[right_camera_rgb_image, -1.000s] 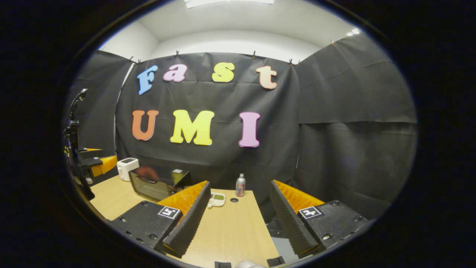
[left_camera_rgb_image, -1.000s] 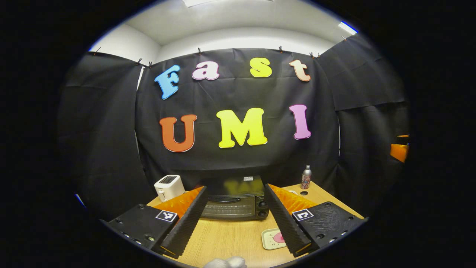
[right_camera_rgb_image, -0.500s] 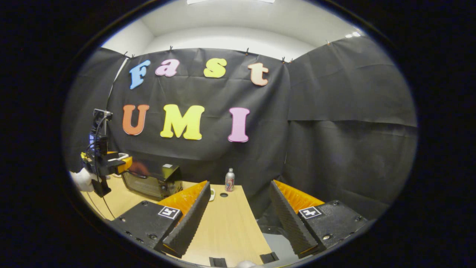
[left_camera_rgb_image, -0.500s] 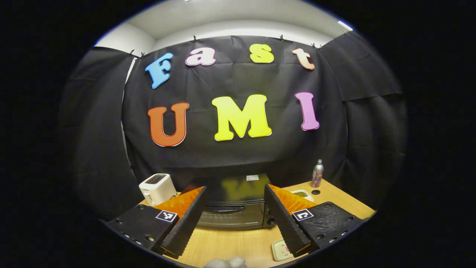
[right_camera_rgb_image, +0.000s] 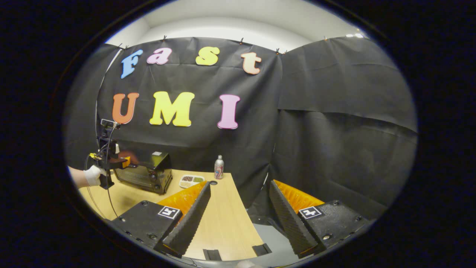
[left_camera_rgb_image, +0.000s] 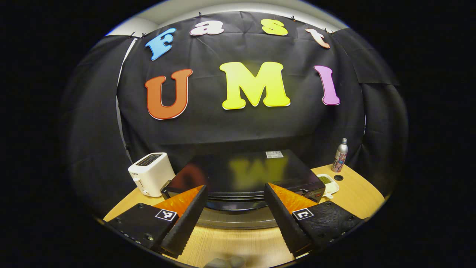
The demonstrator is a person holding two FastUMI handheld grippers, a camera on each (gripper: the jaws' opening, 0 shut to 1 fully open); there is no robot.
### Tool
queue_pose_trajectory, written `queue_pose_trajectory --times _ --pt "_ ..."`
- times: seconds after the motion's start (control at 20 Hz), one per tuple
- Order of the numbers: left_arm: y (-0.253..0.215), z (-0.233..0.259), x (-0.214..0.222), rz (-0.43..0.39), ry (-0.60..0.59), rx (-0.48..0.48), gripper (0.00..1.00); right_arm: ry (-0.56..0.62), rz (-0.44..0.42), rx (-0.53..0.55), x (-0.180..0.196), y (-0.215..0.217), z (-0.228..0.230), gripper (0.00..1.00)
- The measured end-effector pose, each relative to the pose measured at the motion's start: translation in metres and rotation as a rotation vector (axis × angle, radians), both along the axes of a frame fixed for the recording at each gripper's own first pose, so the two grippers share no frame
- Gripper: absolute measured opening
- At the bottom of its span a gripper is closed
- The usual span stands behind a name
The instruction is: Open the electric oven with the left hand, put the food in, and close the electric oven.
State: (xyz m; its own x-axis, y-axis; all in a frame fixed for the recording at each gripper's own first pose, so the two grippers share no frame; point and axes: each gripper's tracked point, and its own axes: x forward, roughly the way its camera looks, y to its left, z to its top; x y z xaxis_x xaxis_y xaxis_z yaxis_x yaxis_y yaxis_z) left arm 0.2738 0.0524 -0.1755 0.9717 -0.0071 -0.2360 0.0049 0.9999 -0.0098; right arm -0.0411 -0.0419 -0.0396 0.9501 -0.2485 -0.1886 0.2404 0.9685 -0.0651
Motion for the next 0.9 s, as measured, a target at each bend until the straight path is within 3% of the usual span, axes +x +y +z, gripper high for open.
queue_pose_trajectory --times 0.15,0.35,0.9 --pt "0.004 -0.017 0.007 -0.007 0.043 0.003 0.97 0.015 -0.013 0.03 -0.003 0.001 -0.004 0.99" --pt "-0.001 -0.014 0.012 -0.05 0.013 -0.016 0.98 0.023 -0.022 0.023 -0.007 -0.001 -0.006 0.99" --pt "-0.005 -0.022 -0.016 -0.071 0.018 -0.007 0.98 0.04 0.028 0.057 -0.006 0.016 -0.015 0.99"
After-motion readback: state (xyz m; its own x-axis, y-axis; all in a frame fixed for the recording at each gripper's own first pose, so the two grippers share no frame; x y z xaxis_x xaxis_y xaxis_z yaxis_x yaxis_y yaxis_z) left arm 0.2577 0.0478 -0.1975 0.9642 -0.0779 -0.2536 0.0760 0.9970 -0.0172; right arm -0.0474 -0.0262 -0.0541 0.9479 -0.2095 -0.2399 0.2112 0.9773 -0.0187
